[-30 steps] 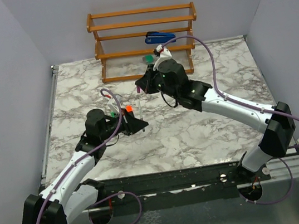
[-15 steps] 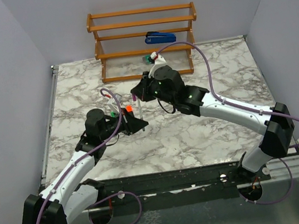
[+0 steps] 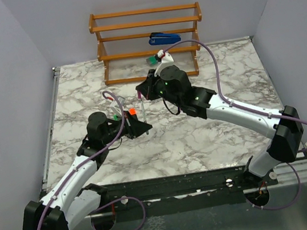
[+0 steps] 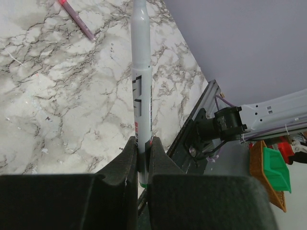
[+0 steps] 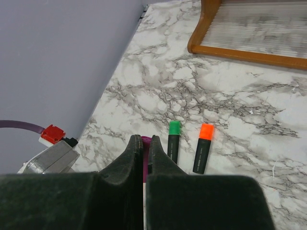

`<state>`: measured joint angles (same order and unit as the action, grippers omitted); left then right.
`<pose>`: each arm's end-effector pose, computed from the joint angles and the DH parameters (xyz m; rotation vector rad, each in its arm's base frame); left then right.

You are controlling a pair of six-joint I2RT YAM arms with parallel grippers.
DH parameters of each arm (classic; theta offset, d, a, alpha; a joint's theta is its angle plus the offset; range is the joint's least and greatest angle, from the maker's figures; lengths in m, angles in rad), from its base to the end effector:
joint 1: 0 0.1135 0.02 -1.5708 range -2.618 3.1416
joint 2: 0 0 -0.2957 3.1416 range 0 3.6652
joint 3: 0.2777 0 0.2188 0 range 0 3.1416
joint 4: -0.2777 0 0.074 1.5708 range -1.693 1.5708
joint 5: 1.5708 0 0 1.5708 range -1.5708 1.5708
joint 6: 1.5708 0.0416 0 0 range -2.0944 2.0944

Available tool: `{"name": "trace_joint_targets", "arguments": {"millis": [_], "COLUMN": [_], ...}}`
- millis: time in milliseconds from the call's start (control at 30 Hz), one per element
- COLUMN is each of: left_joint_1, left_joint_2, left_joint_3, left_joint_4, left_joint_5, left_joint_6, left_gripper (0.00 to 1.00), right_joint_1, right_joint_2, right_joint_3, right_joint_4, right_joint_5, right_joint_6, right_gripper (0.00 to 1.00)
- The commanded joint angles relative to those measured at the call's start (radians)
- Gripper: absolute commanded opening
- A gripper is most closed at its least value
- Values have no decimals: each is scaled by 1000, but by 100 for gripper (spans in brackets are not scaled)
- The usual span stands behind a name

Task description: Insert the pens into the pen caps

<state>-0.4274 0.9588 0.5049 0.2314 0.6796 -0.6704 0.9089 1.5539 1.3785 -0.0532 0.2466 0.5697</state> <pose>0.1432 -0.0940 0.2937 0.3014 1.9440 -1.3602 0.2195 0.2651 0.4056 -0.1337 1.8668 0.8259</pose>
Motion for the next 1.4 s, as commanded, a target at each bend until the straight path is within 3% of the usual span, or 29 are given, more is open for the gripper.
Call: {"name": "trace_joint_targets", "arguments": {"millis": [0,1067,1367], "left_joint_1": [-4,-2,-2], "left_joint_2": [-22,-39,-43], "left_joint_3": [17,43,37], "left_joint_4": [13,-55,-47], "left_joint_5": [-5,-28,-20], "left_joint_6": [1,62,52], "left_gripper": [0,0,0], "right_joint_1": [4,4,4], "right_joint_2": [-18,-27,-66], "right_joint_3": [25,-26,-48], "right_joint_4": [31,-16,2], "right_joint_5": [39,-39,17], "right_joint_6": [-28,-19,-18], "right_gripper": [0,0,0]}}
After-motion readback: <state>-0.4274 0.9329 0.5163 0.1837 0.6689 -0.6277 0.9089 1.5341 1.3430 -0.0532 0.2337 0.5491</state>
